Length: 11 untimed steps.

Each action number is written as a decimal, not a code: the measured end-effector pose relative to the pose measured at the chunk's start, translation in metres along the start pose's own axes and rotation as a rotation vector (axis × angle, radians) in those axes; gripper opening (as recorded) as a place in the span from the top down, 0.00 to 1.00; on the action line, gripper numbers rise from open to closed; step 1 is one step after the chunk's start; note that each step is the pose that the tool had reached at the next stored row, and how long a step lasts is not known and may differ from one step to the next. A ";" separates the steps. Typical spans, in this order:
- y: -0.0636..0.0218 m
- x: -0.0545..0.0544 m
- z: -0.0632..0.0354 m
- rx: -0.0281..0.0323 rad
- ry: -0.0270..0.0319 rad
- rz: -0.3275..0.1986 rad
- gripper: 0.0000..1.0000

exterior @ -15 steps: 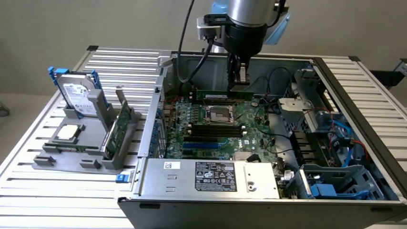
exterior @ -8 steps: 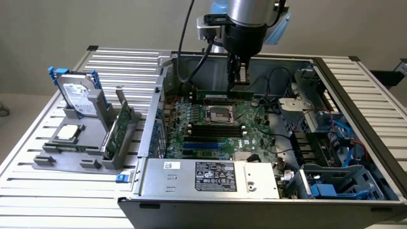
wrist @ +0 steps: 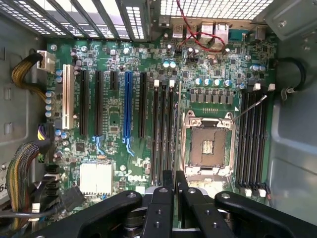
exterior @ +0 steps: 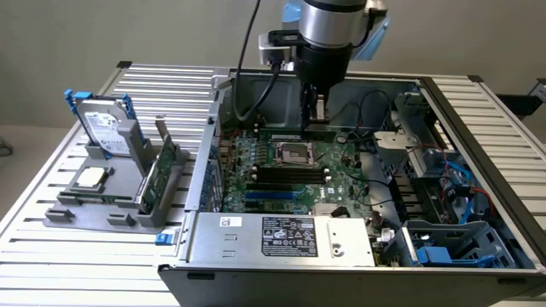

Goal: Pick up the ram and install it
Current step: 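Insert the ram into the slot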

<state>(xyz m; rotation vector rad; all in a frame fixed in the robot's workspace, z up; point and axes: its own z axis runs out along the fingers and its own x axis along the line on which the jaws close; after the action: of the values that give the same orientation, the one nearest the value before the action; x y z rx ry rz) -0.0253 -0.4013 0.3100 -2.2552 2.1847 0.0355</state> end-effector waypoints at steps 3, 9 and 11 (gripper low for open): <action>0.0039 0.003 0.0054 -0.0002 0.0000 0.000 0.86; 0.0078 0.007 0.0164 -0.0003 0.0000 -0.006 0.86; 0.0079 0.007 0.0200 -0.0004 0.0001 -0.009 0.86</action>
<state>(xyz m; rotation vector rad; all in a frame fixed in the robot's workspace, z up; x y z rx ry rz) -0.0333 -0.4082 0.2901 -2.2656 2.1742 0.0358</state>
